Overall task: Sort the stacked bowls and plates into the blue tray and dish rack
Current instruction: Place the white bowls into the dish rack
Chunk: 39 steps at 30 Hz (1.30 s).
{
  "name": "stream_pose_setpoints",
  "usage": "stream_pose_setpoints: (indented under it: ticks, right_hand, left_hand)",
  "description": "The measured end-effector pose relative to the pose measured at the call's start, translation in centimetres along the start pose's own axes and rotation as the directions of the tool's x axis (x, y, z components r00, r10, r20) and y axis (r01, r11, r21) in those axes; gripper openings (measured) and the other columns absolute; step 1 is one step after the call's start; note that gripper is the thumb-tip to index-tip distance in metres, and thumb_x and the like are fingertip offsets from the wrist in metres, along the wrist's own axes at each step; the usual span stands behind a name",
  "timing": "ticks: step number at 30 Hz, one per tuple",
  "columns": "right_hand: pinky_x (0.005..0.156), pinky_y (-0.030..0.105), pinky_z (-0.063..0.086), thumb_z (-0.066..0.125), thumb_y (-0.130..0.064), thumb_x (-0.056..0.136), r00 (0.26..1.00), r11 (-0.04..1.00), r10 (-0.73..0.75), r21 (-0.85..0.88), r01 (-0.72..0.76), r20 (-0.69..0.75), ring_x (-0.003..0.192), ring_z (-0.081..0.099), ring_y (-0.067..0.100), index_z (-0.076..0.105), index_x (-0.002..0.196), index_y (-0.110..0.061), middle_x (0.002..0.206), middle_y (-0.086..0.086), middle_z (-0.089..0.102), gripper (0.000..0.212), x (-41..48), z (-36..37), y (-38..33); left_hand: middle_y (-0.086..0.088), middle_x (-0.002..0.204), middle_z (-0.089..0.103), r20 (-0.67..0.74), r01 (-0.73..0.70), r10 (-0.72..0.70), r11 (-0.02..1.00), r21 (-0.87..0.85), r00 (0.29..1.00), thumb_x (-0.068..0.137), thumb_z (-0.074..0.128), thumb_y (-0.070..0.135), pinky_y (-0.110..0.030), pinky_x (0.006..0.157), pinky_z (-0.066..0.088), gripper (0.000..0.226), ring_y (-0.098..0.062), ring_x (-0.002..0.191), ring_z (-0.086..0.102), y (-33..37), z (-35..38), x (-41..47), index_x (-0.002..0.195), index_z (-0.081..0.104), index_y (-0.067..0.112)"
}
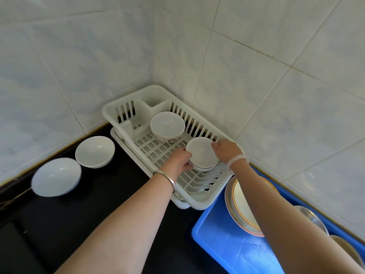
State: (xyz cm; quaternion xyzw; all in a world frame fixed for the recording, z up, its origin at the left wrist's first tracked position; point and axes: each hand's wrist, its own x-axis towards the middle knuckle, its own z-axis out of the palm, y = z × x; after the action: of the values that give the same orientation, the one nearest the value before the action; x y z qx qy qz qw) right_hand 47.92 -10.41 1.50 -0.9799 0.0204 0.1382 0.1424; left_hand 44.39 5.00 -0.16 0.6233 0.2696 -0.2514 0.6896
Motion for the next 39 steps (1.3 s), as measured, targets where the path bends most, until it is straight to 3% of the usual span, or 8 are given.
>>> stream_pose_setpoints:
  ticks: [3, 9, 12, 17, 22, 27, 32, 39]
  right_hand:
    - [0.073, 0.031, 0.038, 0.032, -0.036, 0.099, 1.000, 1.000, 0.006, 0.022, -0.006, -0.008, 0.082, 0.054, 0.026, 0.060, 0.096, -0.006, 0.085, 0.007, 0.057, 0.041, -0.4, -0.2, -0.2]
    - [0.071, 0.031, 0.037, 0.034, -0.032, 0.097, 0.992, 0.981, -0.012, 0.189, 0.035, -0.123, 0.083, 0.056, 0.026, 0.062, 0.098, -0.011, 0.090, 0.007, 0.062, 0.035, -2.2, -1.1, -2.0]
    - [0.074, 0.030, 0.038, 0.035, -0.032, 0.097, 0.991, 0.936, -0.051, 0.340, 0.090, -0.123, 0.087, 0.057, 0.023, 0.061, 0.112, -0.014, 0.102, 0.007, 0.065, 0.035, -3.9, -1.0, -4.5]
    - [0.073, 0.036, 0.048, 0.039, -0.034, 0.097, 0.984, 0.849, -0.147, 0.498, 0.179, -0.102, 0.083, 0.065, 0.024, 0.063, 0.104, -0.011, 0.093, 0.007, 0.070, 0.034, -7.9, 0.5, -10.8]
    - [0.082, 0.041, 0.052, 0.039, -0.036, 0.096, 0.961, 0.840, -0.275, 0.489, 0.233, 0.015, 0.084, 0.065, 0.021, 0.062, 0.101, -0.017, 0.095, 0.005, 0.069, 0.030, -9.8, 5.1, -18.5]
    - [0.086, 0.040, 0.052, 0.041, -0.035, 0.096, 0.949, 0.888, -0.250, 0.435, 0.146, 0.192, 0.088, 0.063, 0.021, 0.061, 0.105, -0.018, 0.099, 0.006, 0.067, 0.028, -8.8, 10.3, -23.0]
    - [0.102, 0.038, 0.039, 0.039, -0.039, 0.097, 0.952, 0.945, -0.187, 0.311, 0.106, 0.243, 0.120, 0.053, 0.029, 0.042, 0.138, -0.011, 0.134, 0.013, 0.054, 0.050, -6.0, 13.3, -25.9]
    - [0.084, 0.049, 0.055, 0.046, -0.011, 0.090, 0.946, 0.853, -0.059, 0.508, -0.119, 0.320, 0.095, 0.065, 0.038, 0.054, 0.113, 0.001, 0.105, 0.022, 0.064, 0.027, -3.2, 15.7, -28.3]
  left_hand:
    - [-0.014, 0.109, 0.048, -0.003, -0.009, 0.009, 1.000, 0.008, 1.000, 0.093, 0.042, 0.002, -0.039, 0.086, 0.053, 0.041, -0.022, 0.076, 0.053, 0.1, -0.1, -0.3, 0.134, 0.043, 0.005]
    - [-0.009, 0.094, 0.057, -0.045, -0.145, 0.156, 0.971, 0.192, 0.987, 0.092, 0.040, 0.003, -0.039, 0.094, 0.046, 0.020, -0.023, 0.094, 0.050, 1.1, -1.6, -1.6, 0.095, 0.058, 0.009]
    - [0.001, 0.091, 0.059, -0.076, -0.255, 0.290, 0.920, 0.297, 0.954, 0.095, 0.039, 0.013, -0.034, 0.082, 0.050, 0.025, -0.019, 0.087, 0.055, 1.5, -3.8, -3.5, 0.110, 0.059, 0.014]
    - [0.002, 0.133, 0.055, -0.219, -0.414, 0.517, 0.826, 0.383, 0.828, 0.096, 0.041, 0.026, -0.007, 0.068, 0.039, 0.038, 0.005, 0.091, 0.053, -0.5, -9.5, -8.2, 0.133, 0.050, 0.021]
    - [-0.004, 0.127, 0.061, -0.471, -0.354, 0.606, 0.777, 0.520, 0.641, 0.094, 0.049, 0.021, -0.022, 0.093, 0.042, 0.035, -0.016, 0.117, 0.057, -5.0, -15.5, -11.5, 0.128, 0.055, 0.015]
    - [-0.012, 0.130, 0.058, -0.653, -0.205, 0.583, 0.801, 0.563, 0.483, 0.092, 0.053, 0.016, -0.037, 0.102, 0.041, 0.037, -0.026, 0.122, 0.053, -9.1, -20.9, -11.5, 0.128, 0.053, 0.008]
    - [-0.008, 0.147, 0.041, -0.705, -0.100, 0.563, 0.806, 0.583, 0.432, 0.093, 0.049, 0.008, -0.039, 0.107, 0.035, 0.039, -0.024, 0.136, 0.038, -12.2, -26.2, -10.3, 0.133, 0.050, 0.007]
    - [-0.009, 0.148, 0.040, -0.829, -0.174, 0.352, 0.936, 0.306, 0.434, 0.090, 0.053, 0.005, -0.037, 0.110, 0.031, 0.053, -0.026, 0.135, 0.039, -13.6, -28.9, -8.9, 0.141, 0.038, 0.011]
